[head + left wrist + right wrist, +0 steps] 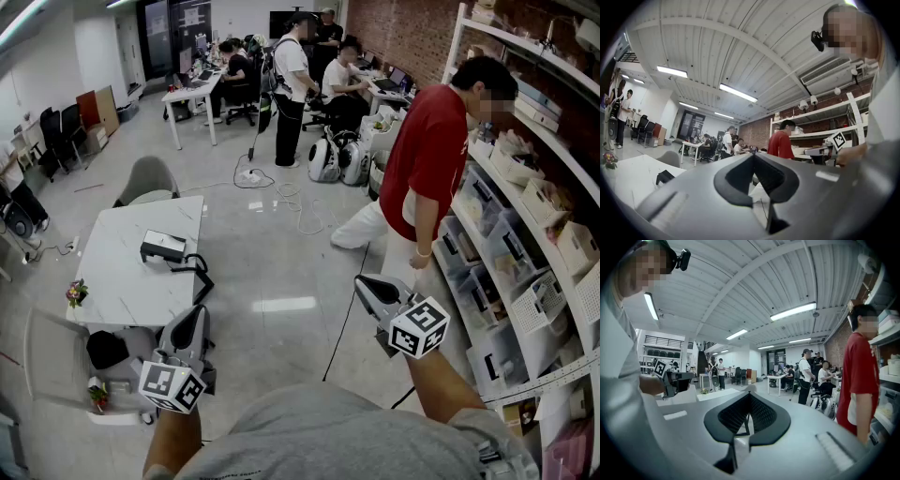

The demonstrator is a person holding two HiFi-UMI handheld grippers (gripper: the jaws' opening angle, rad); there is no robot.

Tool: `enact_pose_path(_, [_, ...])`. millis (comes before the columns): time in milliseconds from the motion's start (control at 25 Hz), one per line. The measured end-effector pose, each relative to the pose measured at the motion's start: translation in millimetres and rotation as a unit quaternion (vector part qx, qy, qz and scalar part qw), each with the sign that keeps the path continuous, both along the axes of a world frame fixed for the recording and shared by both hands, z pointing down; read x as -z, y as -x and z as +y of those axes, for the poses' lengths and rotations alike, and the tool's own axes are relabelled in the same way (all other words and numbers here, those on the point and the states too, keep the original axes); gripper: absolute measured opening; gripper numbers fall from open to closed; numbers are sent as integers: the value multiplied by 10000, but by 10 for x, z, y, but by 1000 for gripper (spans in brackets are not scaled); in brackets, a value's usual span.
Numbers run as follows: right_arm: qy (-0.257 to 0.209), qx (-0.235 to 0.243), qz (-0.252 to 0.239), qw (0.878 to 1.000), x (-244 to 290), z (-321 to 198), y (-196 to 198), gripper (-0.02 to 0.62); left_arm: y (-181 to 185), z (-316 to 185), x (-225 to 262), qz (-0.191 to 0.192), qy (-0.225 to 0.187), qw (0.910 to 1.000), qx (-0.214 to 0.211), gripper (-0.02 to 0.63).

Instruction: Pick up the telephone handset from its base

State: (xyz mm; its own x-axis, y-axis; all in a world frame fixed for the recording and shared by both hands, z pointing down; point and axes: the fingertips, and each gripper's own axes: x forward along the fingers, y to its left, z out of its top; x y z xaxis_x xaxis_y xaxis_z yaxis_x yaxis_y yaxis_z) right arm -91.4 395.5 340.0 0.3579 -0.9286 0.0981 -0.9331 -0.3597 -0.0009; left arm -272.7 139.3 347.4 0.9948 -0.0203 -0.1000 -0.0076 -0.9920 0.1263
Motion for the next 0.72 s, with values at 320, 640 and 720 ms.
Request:
enact_pose_path(320, [-35,7,9,10000,10,33,-38,2,-17,54,21,-5,-2,10000,-11,59])
enact_pose_path(640, [-121,41,-78,9999,9,45,-121,2,-68,54,10,-31,20,10000,16,60])
enact_pose_path(720, [-215,64,-126,9997,33,73,-148,2,-81,82,50,-30,-36,10000,44,59])
